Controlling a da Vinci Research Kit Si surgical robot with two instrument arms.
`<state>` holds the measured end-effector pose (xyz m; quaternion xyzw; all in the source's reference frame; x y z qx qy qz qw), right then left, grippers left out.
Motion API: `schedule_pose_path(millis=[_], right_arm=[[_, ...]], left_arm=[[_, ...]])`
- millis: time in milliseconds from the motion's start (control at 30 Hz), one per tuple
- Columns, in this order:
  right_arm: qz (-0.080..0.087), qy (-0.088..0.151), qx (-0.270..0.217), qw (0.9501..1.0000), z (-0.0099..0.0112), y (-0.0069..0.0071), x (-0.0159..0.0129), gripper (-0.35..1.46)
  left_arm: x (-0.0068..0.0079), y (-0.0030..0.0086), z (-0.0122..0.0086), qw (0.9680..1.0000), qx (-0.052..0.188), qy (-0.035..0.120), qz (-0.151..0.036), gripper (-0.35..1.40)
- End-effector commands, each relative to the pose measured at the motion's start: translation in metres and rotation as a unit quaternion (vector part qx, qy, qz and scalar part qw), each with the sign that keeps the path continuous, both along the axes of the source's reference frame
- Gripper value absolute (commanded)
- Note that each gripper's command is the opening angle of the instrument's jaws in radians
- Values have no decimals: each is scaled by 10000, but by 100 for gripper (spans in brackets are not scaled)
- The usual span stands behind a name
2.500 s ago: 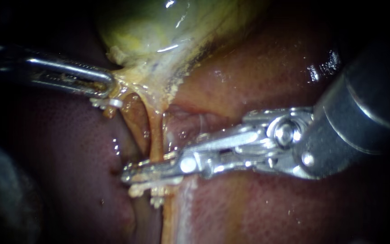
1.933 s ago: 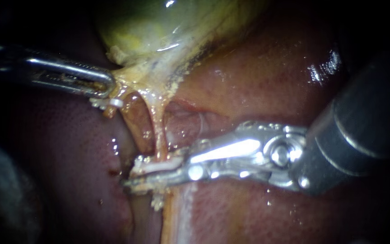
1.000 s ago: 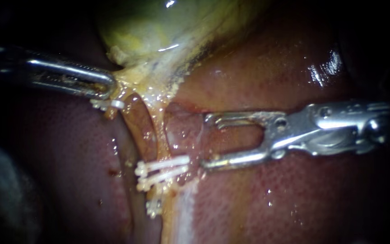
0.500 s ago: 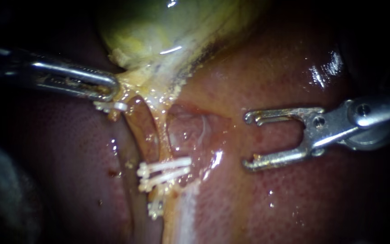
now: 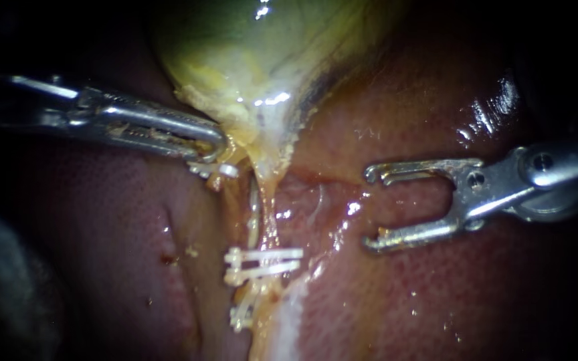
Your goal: Going back second clip right tube
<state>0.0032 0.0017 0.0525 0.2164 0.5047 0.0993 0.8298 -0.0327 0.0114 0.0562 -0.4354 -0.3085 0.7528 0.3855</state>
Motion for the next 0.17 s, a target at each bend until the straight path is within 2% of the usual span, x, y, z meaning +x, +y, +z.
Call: schedule_pose_path(millis=[33, 167], right_arm=[[6, -2, 2, 10000, -1, 1, 0, 50], [-5, -13, 124, 9999, -3, 3, 6, 49]], left_arm=[[1, 0, 1, 10000, 6, 9, 15, -35], [4, 0, 0, 10000, 6, 3, 25, -35]])
